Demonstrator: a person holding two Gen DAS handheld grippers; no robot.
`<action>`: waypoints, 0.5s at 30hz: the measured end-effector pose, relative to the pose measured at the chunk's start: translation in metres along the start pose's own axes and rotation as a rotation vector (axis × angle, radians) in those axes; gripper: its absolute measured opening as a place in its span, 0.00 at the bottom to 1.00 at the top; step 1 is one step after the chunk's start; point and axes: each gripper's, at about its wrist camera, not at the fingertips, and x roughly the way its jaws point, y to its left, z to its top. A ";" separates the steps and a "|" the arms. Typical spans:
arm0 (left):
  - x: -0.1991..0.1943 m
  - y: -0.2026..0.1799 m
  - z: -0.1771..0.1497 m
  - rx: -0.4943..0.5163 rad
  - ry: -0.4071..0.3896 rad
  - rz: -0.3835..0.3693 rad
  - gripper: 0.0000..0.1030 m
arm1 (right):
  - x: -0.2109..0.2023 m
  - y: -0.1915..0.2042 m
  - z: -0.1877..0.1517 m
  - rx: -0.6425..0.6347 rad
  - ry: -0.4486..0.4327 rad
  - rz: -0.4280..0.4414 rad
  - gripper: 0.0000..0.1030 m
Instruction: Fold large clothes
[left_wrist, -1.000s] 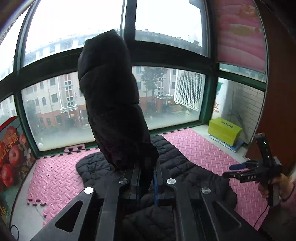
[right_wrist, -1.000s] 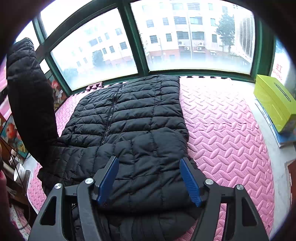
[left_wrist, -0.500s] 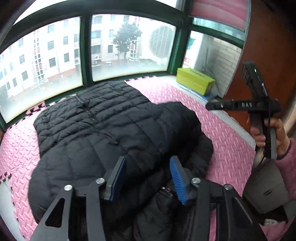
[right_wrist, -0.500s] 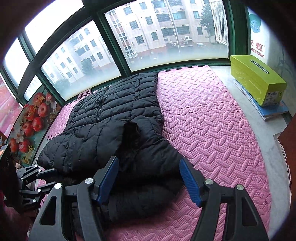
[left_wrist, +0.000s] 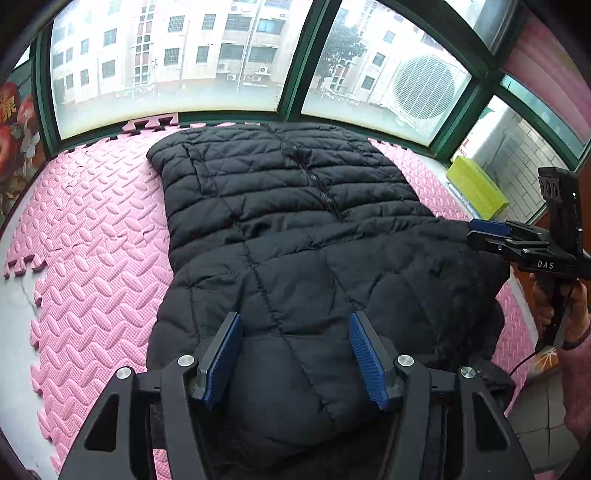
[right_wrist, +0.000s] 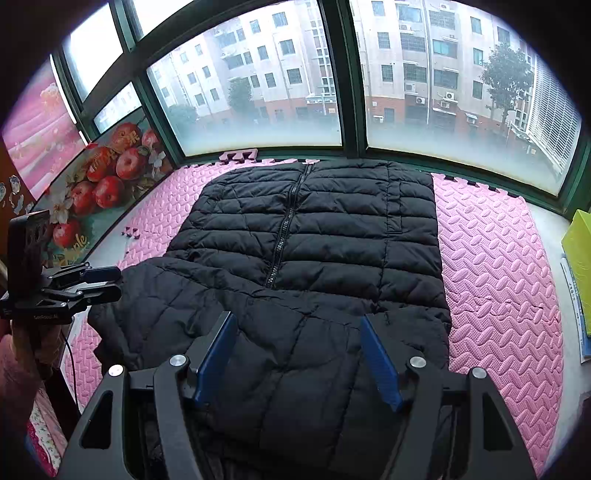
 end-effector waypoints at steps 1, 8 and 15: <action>0.007 0.002 -0.009 -0.001 0.001 -0.013 0.62 | 0.009 -0.001 -0.007 -0.010 0.033 -0.025 0.73; -0.012 0.021 0.023 -0.028 -0.004 -0.081 0.62 | 0.048 -0.021 -0.049 0.031 0.141 0.038 0.73; 0.013 0.111 0.135 -0.203 -0.042 -0.061 0.77 | 0.047 -0.019 -0.047 0.009 0.167 0.028 0.73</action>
